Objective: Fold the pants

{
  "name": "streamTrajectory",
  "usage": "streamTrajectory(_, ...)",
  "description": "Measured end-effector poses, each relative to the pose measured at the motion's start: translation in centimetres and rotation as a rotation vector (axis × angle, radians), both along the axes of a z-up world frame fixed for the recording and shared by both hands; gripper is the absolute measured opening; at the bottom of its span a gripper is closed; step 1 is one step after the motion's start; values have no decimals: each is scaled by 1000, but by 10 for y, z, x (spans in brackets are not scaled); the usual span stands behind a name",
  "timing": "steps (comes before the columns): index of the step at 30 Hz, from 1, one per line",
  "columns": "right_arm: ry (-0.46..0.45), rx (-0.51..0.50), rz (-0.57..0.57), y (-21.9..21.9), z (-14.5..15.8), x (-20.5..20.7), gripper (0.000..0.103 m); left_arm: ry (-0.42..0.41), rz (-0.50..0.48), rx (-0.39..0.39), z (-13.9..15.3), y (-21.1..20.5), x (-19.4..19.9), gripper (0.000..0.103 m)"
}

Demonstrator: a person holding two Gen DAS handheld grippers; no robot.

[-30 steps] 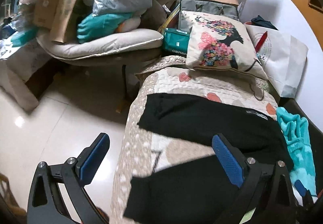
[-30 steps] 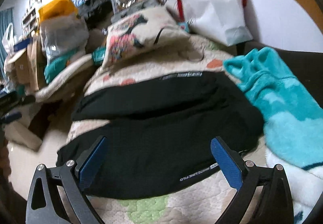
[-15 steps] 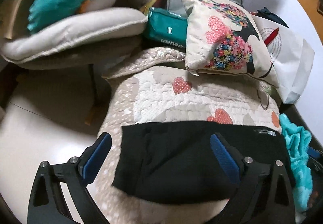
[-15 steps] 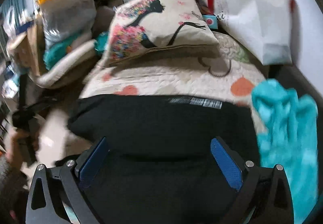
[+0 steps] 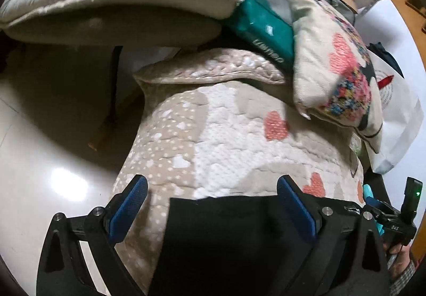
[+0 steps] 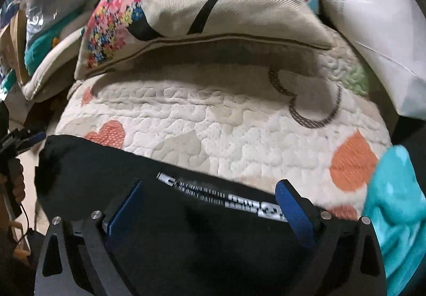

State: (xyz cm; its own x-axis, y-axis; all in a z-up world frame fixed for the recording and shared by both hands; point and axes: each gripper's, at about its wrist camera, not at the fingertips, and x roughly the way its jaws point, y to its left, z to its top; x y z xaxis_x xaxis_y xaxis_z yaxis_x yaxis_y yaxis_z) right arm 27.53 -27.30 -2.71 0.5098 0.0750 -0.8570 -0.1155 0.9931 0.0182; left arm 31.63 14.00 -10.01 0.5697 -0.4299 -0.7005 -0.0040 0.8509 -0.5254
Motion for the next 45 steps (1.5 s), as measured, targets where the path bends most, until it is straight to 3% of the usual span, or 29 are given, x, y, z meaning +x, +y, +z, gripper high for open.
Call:
streamTrajectory(5,10,28,8,0,-12,19,99,-4,-50,-17,-5,-8,4,98)
streamTrajectory(10,27,63,20,0,-21,27,98,-23,-144,39,-1,-31,1,95)
streamTrajectory(13,53,79,27,1,-28,28,98,-20,-163,142,-1,-42,-1,67)
streamTrajectory(14,64,86,33,2,-31,28,97,-21,-160,192,0,-45,-2,50)
streamTrajectory(15,76,92,45,5,-34,27,96,-21,-153,226,1,-45,-2,39)
streamTrajectory(16,82,89,59,7,-36,26,95,-21,-155,215,2,-42,-3,37)
streamTrajectory(17,86,79,73,9,-37,24,94,-22,-163,182,3,-38,-2,18)
streamTrajectory(18,88,68,80,12,-39,23,92,-18,-177,145,3,-36,-2,15)
streamTrajectory(21,91,51,91,15,-41,19,77,-39,-199,191,8,-43,-5,13)
streamTrajectory(22,91,67,93,15,-39,19,66,-43,-205,209,9,-47,-6,13)
streamTrajectory(24,95,80,97,13,-37,17,55,-58,-220,243,12,-53,-8,12)
streamTrajectory(30,105,102,90,9,-28,8,13,-103,-216,255,30,-48,-19,12)
streamTrajectory(38,58,101,57,19,-2,-21,12,-184,-239,259,67,-50,-50,12)
streamTrajectory(45,12,123,40,26,26,-70,11,-261,-276,283,102,-47,-106,12)
